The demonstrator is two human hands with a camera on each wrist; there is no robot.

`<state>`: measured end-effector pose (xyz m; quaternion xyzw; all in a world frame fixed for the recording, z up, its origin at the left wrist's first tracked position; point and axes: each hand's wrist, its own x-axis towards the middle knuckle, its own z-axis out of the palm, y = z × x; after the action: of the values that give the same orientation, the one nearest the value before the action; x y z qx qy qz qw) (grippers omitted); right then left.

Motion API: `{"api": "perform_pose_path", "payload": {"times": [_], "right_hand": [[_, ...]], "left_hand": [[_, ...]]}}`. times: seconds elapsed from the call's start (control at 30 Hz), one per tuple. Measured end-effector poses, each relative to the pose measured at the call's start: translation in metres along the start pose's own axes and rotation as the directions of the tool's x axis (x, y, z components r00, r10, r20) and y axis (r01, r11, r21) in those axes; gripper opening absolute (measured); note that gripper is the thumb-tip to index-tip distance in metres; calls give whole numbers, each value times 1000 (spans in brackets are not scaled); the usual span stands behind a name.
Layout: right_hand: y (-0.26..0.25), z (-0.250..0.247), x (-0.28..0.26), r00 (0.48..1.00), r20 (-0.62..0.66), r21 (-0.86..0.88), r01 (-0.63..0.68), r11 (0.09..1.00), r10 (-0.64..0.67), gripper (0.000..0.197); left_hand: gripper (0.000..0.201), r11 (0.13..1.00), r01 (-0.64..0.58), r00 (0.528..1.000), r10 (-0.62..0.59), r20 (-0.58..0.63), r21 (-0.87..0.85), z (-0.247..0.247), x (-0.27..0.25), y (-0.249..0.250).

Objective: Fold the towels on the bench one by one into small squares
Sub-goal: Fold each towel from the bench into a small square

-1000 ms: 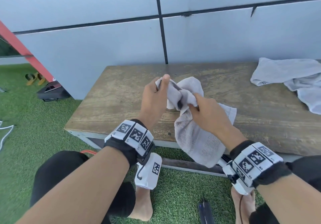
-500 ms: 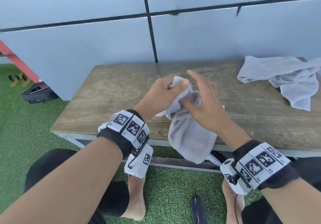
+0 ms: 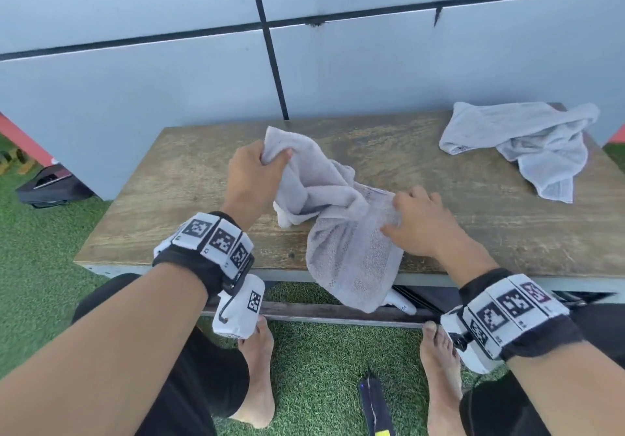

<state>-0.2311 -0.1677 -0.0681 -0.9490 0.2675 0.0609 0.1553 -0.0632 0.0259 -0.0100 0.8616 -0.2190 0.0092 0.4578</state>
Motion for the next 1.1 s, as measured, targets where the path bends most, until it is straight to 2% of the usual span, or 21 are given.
{"api": "perform_pose_path", "payload": {"times": [0.03, 0.1, 0.17, 0.27, 0.3, 0.33, 0.37, 0.4, 0.47, 0.5, 0.6, 0.7, 0.73, 0.8, 0.87, 0.93, 0.97, 1.0, 1.03, 1.1], "right_hand": [[1, 3, -2, 1000, 24, -31, 6, 1000, -5, 52], [-2, 7, -7, 998, -49, -6, 48, 999, -48, 55], [-10, 9, -11, 976, -185, 149, 142, 979, -113, 60], [-19, 3, -12, 917, -319, 374, 355, 857, -241, 62], [-21, 3, -11, 901, -334, 405, 403, 821, -277, 54], [-24, 3, -10, 888, -349, 408, 432, 804, -300, 38], [-27, 3, -8, 880, -363, 388, 442, 809, -307, 20], [-29, 4, -5, 875, -377, 370, 444, 816, -305, 13], [-32, 4, -1, 867, -405, 396, 451, 800, -289, 17], [-35, 2, 0, 855, -430, 428, 475, 769, -288, 17], [-45, -6, 2, 822, -485, 498, 539, 679, -297, 18], [-56, -8, 5, 839, -441, 547, 533, 646, -319, 13], [-57, -6, 7, 847, -412, 544, 525, 655, -336, 11], [-59, 0, 11, 866, -340, 498, 496, 711, -366, 8], [-60, 4, 15, 874, -298, 467, 483, 740, -383, 8], [-64, 7, 17, 866, -326, 492, 497, 714, -378, 11], [-67, 7, 17, 858, -354, 508, 510, 694, -372, 8], [-70, 6, 17, 849, -380, 517, 524, 677, -367, 6], [-72, 6, 17, 844, -395, 528, 532, 662, -364, 6], [-71, 5, 18, 853, -389, 542, 518, 662, -348, 6]], "left_hand": [[35, 1000, 21, 1000, -21, -6, 15, 1, 0, -2], [34, 999, 49, 997, -49, 65, -6, 6, -4, -4], [34, 999, 25, 972, -17, 234, -29, 15, -13, 2], [22, 992, -119, 867, 117, 485, -26, 33, -25, 12], [21, 986, -163, 839, 158, 521, -36, 38, -27, 15], [21, 979, -202, 823, 192, 534, -41, 42, -30, 18], [20, 973, -228, 818, 217, 532, -47, 44, -30, 20], [18, 969, -236, 819, 236, 523, -67, 44, -31, 22], [24, 971, -213, 849, 238, 472, -107, 36, -32, 23], [31, 973, -198, 876, 228, 425, -115, 31, -31, 22], [34, 975, -164, 934, 203, 295, -153, 12, -25, 10], [36, 975, -101, 984, 127, 123, -196, -6, -17, 1], [37, 977, -82, 992, 99, 80, -198, -12, -14, -2], [34, 994, -70, 997, 71, 14, -83, -18, -10, -9], [7, 991, -57, 998, 55, 19, 122, -21, -12, -13], [51, 949, -133, 986, 97, 136, 287, -18, -19, -14], [66, 921, -194, 969, 126, 213, 337, -14, -21, -13], [68, 885, -259, 944, 148, 294, 386, -9, -24, -12], [57, 849, -310, 918, 151, 366, 428, -4, -26, -10], [18, 791, -322, 896, 78, 436, 521, 7, -24, -13]]}}
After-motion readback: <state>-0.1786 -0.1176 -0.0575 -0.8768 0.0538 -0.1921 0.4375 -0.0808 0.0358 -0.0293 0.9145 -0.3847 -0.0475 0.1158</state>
